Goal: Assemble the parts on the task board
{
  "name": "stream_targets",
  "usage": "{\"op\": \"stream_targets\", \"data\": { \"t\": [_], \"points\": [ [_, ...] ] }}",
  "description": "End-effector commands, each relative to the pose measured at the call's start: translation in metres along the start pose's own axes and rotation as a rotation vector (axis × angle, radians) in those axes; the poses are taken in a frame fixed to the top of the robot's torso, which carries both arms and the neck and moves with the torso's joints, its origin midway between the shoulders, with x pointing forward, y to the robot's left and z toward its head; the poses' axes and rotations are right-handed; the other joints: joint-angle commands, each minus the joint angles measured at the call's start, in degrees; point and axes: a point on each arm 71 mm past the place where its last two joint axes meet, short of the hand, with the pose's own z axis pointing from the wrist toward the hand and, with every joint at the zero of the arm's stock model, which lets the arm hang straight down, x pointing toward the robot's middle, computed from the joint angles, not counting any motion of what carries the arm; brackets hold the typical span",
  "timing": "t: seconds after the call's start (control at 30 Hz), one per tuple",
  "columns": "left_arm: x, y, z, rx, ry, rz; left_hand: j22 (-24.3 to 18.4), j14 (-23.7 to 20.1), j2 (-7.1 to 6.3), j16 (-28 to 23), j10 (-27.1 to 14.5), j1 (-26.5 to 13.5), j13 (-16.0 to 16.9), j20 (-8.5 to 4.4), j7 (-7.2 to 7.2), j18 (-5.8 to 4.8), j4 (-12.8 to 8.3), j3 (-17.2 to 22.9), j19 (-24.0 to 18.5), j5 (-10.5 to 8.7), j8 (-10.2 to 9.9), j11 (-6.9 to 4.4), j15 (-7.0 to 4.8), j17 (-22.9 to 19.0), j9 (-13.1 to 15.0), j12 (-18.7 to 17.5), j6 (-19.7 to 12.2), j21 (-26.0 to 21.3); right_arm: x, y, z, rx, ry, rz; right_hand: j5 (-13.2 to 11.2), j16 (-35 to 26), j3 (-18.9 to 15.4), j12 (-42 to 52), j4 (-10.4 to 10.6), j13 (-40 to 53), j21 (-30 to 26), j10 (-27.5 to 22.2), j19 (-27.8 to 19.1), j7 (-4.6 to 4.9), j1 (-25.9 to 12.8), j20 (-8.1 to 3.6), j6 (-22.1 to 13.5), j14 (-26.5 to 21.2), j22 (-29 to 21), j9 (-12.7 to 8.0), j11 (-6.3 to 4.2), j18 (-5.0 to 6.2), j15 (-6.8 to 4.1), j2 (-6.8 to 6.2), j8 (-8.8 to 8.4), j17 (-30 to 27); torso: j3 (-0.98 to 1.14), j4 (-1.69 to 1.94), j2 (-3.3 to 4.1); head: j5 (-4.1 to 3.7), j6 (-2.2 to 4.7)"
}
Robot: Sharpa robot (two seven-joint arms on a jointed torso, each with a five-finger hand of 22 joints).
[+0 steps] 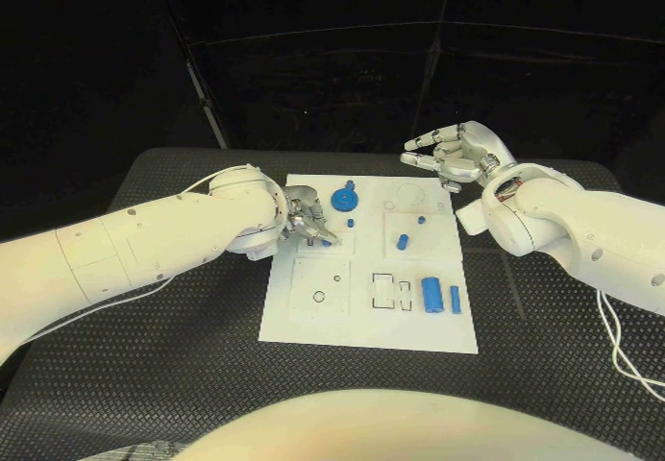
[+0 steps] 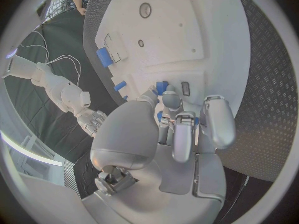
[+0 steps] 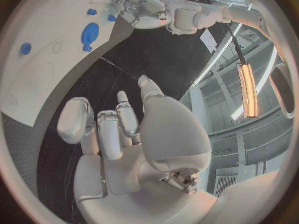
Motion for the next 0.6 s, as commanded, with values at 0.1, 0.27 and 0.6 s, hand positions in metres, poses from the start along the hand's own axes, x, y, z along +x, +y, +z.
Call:
{"op": "stream_targets", "data": {
  "t": [0.1,0.27,0.6],
  "points": [
    [0.0010,-0.0036,-0.0007,0.011,-0.010,-0.040,5.71,6.05,-2.66,0.17,0.68,-2.38,-0.27,-0.15,0.37,-0.30,-7.78,14.14,-0.14,0.23,0.16,-0.24,-0.05,15.10,0.01,-0.57,-0.35,-0.12,0.0013,0.0014,0.0002,-0.010,0.010,0.001,0.07,-0.25,-0.39,0.22,0.00,0.06,-0.20,-0.16,-0.45,0.03,-0.66,-0.04,-0.43,3.75,0.00,-0.03,0.02,0.52,0.20,-0.05,0.31,4.81,0.00,-0.02,0.00,0.02,0.00],
    [0.0012,-0.0041,-0.0016,0.014,-0.009,-0.051,5.99,6.05,-4.41,0.17,1.12,-5.81,-0.38,0.15,0.95,-0.29,-10.23,22.82,-0.08,1.60,1.42,-0.04,0.36,15.10,0.55,-0.49,-0.55,-0.13,0.0017,0.0011,0.0002,-0.010,0.011,0.002,0.07,-0.25,-0.39,0.22,0.00,0.06,-0.20,-0.16,-0.45,0.03,-0.66,-0.04,-0.43,3.75,0.00,-0.03,0.02,0.52,0.20,-0.05,0.31,4.81,0.04,0.03,0.04,0.05,0.00],
    [-0.0013,-0.0049,-0.0041,0.016,-0.004,-0.050,6.25,6.05,-5.89,0.17,1.63,-9.27,-0.29,0.20,0.57,-0.29,-12.72,28.45,-0.05,2.02,3.13,0.04,0.16,15.10,1.42,-0.17,-0.76,-0.24,0.0025,0.0010,0.0004,-0.010,0.016,0.003,0.07,-0.25,-0.39,0.22,0.00,0.06,-0.20,-0.16,-0.45,0.03,-0.66,-0.04,-0.43,3.75,0.00,-0.03,0.02,0.52,0.20,-0.05,0.31,4.81,0.07,-0.04,-0.02,0.13,-0.01]
  ]
}}
